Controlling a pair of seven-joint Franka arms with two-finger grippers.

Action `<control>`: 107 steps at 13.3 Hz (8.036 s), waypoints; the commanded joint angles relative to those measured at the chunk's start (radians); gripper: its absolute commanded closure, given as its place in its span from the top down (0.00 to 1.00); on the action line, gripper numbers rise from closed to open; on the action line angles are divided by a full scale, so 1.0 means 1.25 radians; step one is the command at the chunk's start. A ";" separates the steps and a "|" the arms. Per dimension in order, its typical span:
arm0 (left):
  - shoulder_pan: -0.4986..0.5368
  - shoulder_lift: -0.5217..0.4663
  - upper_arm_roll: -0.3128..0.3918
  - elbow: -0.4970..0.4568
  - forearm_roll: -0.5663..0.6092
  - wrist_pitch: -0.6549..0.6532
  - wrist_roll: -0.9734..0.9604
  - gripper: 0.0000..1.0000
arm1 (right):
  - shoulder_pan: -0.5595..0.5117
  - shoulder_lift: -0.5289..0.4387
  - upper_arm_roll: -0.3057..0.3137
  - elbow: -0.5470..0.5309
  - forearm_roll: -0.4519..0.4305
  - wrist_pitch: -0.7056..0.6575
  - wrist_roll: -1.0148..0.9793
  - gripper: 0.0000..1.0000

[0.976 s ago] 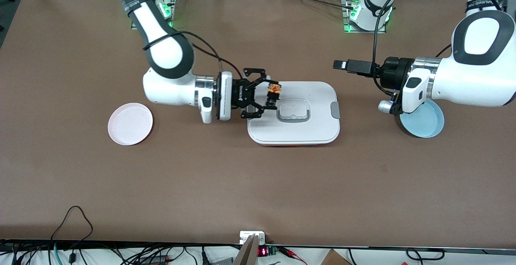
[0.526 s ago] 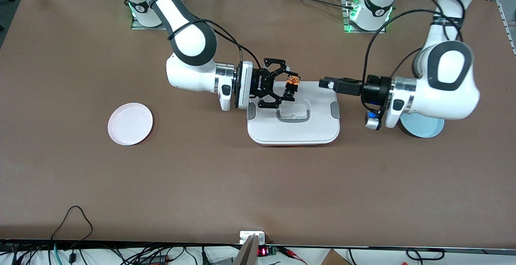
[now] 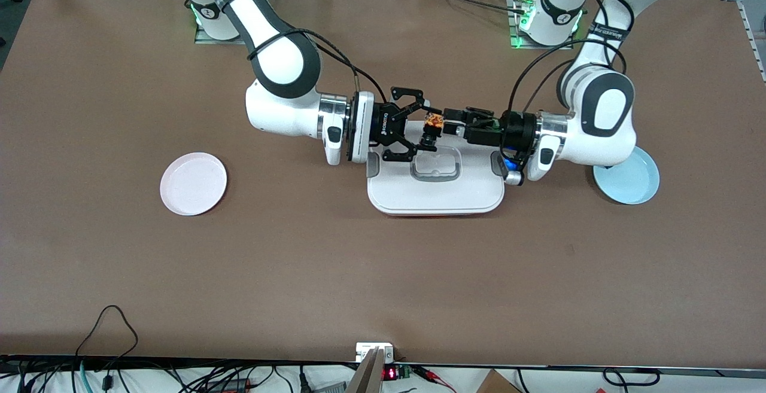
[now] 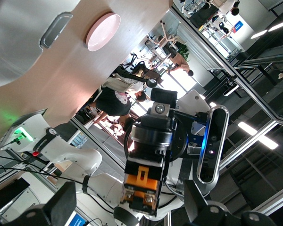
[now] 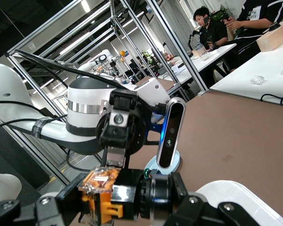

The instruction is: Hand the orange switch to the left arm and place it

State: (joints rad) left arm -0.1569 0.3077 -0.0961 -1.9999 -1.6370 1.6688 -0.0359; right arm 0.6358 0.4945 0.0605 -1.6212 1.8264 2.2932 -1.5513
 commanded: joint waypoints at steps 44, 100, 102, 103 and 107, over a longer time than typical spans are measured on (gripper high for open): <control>0.063 0.000 0.014 0.295 1.217 -0.043 0.526 0.09 | -0.544 -0.003 -0.009 0.159 -0.592 -0.725 0.325 1.00; 0.446 0.015 -0.258 0.410 1.453 -0.249 0.733 1.00 | -0.361 -0.388 -0.129 -0.026 -1.487 -0.459 1.131 1.00; 0.446 0.015 -0.313 0.479 1.453 -0.332 0.531 1.00 | -0.359 -0.387 -0.129 -0.026 -1.486 -0.460 1.134 1.00; 0.445 0.015 -0.335 0.499 1.452 -0.353 0.432 1.00 | -0.360 -0.387 -0.129 -0.025 -1.486 -0.459 1.132 1.00; 0.399 -0.018 -0.359 0.500 1.448 -0.352 0.218 1.00 | -0.361 -0.382 -0.132 -0.017 -1.476 -0.458 1.143 1.00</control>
State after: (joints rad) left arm 0.3812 0.3065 -0.5527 -1.3898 0.1679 1.2416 0.3266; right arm 0.1925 0.0042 -0.1095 -1.6731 -0.0229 1.7413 -0.1234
